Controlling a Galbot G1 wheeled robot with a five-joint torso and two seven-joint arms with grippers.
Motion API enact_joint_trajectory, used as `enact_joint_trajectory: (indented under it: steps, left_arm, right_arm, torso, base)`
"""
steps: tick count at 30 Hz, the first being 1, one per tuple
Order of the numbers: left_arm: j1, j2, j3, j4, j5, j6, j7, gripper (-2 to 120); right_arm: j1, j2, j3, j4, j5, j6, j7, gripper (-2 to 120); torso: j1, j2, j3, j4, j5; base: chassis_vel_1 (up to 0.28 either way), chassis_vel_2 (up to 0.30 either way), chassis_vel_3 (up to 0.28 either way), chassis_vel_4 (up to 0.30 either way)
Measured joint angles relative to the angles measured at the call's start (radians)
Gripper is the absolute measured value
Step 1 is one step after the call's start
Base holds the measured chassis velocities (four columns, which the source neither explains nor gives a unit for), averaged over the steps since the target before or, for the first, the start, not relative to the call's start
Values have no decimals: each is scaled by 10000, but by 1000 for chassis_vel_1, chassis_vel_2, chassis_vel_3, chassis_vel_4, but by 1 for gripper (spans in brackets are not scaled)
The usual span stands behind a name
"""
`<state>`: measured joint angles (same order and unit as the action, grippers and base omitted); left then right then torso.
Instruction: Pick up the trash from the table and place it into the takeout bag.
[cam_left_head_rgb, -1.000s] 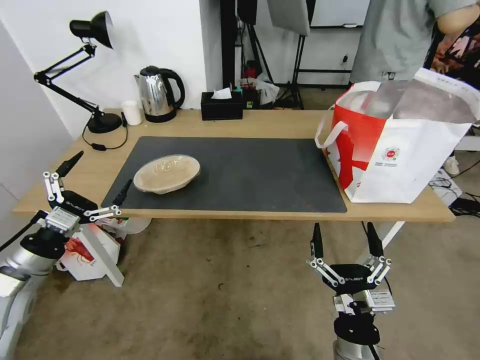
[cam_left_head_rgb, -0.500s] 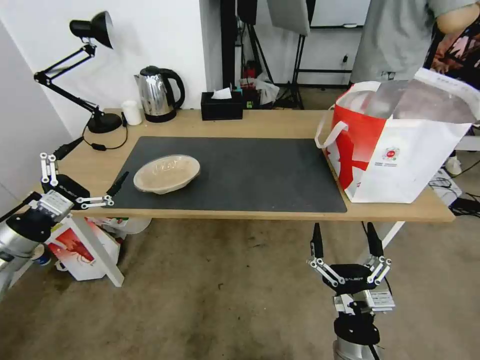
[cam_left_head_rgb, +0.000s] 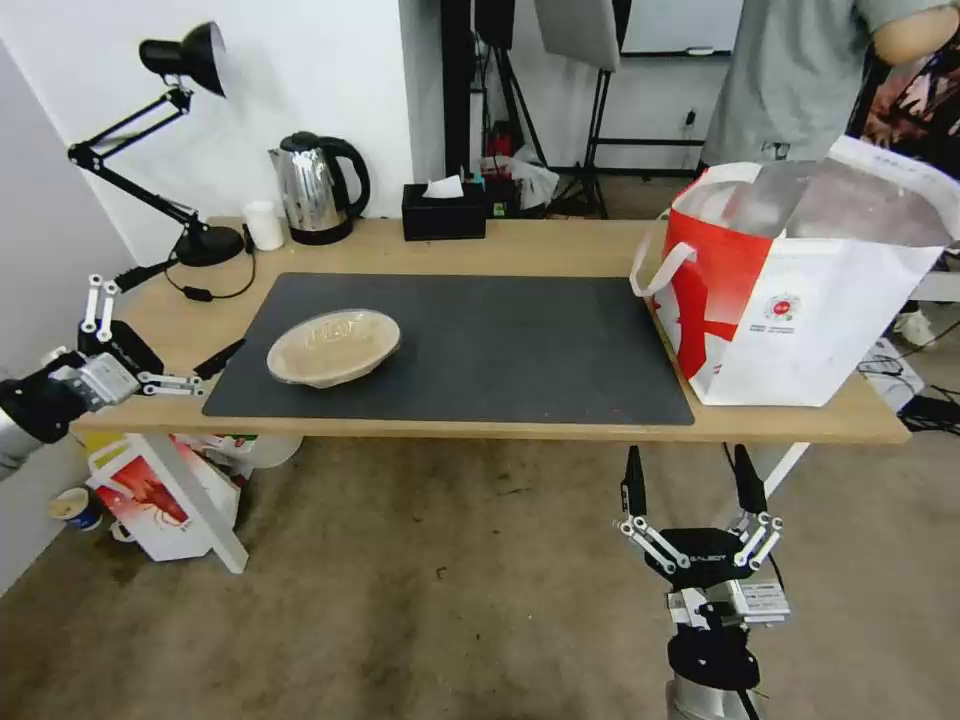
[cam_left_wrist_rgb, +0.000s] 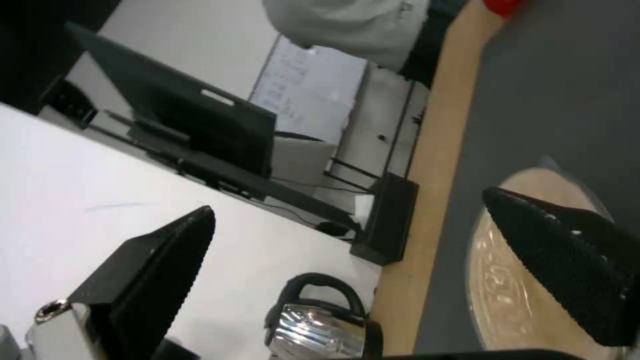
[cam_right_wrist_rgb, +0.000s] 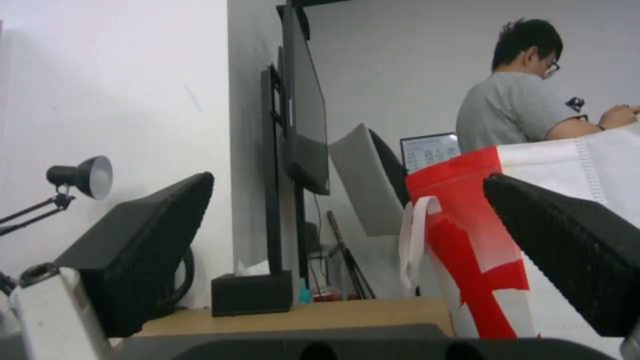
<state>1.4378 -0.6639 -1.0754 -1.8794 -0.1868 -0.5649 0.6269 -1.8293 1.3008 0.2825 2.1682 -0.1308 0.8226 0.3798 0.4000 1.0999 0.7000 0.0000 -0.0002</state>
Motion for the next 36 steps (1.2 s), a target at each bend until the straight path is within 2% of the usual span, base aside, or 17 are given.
enact_joint_trajectory:
  steps: [7,10,19,36]
  left_arm:
    - [-330,689,222,323,190,-115,370,100]
    - [-512,778,344,385,432,-189,417,100]
    - [-1227,738,651,758,1652,-724,648,100]
    - [-1794,896,1249,893,2316,-739,839,100]
  right_arm:
    - [0,0,0,0,0,0,-1,100]
    - [0,0,0,0,0,0,0,100]
    - [0,0,0,0,0,0,0,100]
    - [0,0,0,0,0,0,0,100]
  torso:
    - [0,0,0,0,1]
    - [0,0,0,0,1]
    - [0,0,0,1,1]
    - [-1,2,-1,0,4]
  base:
    - [0,0,0,0]
    - [0,0,0,0]
    - [0,0,0,0]
    - [0,0,0,0]
